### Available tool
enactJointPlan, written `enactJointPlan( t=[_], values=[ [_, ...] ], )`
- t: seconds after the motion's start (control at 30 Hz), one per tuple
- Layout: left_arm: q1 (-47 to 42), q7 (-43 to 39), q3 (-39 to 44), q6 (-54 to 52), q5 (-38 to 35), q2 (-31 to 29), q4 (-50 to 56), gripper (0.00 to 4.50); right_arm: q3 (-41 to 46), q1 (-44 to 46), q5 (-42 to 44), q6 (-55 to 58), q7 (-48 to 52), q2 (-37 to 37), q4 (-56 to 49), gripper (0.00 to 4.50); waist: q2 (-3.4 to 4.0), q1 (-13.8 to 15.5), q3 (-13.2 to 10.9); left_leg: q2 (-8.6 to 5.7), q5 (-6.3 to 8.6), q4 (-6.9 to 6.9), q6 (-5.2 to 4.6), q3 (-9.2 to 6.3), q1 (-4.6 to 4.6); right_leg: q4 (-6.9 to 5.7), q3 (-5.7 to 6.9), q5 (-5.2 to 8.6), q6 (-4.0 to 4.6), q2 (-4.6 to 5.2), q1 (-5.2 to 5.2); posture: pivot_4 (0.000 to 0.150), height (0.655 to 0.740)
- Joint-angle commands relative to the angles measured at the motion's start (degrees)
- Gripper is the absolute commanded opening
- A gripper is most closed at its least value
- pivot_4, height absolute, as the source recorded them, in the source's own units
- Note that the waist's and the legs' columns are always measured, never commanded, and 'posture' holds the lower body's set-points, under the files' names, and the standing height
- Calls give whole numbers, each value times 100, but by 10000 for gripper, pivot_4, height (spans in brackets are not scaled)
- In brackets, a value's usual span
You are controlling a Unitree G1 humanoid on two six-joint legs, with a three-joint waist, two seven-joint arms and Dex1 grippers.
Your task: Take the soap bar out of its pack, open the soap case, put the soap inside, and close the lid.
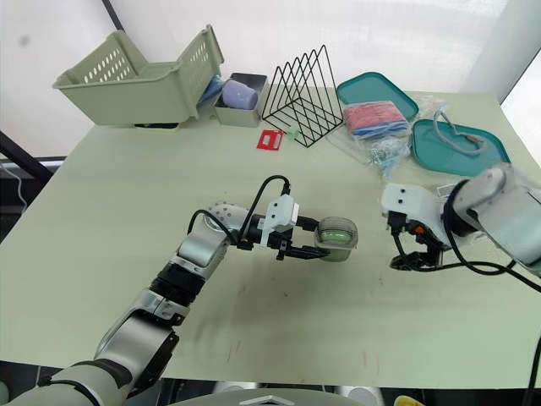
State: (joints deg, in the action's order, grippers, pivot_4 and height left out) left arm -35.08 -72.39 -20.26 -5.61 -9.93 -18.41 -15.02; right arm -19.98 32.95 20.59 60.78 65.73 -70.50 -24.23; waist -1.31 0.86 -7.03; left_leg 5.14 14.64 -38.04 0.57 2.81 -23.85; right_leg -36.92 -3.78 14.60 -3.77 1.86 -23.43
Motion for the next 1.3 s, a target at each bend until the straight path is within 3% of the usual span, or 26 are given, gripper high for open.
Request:
enactJointPlan(
  t=[0.03,0.2,0.3,0.33,0.7,1.3],
  values=[
    [-36,-9,102,57,-51,-37,38,20183,1443,-917,80,-973,-510,353,364,41913,0,-3,0,0,0,-2,0,1,1,0,-1,0,0,0,0,1500,7400],
    [-32,-15,100,56,-77,-58,41,20183,2608,-2106,234,-2019,-728,1069,607,18619,0,-3,0,-1,1,-1,-1,-5,4,-2,-1,0,-1,-4,4,1500,7400],
    [-27,-11,114,57,-92,-63,40,20183,3069,-2518,566,-2033,-748,1452,559,3805,0,-5,0,-1,1,-2,-2,-8,9,3,0,0,-1,-4,13,1500,7400],
    [-26,-9,119,58,-96,-63,39,20183,3200,-2598,667,-2079,-757,1580,578,1116,1,-6,0,-1,1,-2,-3,-8,9,3,1,0,-1,-4,13,1500,7400],
    [-24,-6,133,55,-111,-64,46,20183,3519,-2955,999,-3191,-477,2309,830,1116,1,-6,0,-1,2,-2,-3,-10,11,3,2,0,-1,-6,17,1500,7400],
    [-2,25,127,15,-114,-79,145,20183,2778,-2438,1115,-3301,-369,2320,209,1116,1,-2,0,-1,2,-2,-3,-11,13,4,2,0,-1,-6,20,1500,7400]
  ],
)
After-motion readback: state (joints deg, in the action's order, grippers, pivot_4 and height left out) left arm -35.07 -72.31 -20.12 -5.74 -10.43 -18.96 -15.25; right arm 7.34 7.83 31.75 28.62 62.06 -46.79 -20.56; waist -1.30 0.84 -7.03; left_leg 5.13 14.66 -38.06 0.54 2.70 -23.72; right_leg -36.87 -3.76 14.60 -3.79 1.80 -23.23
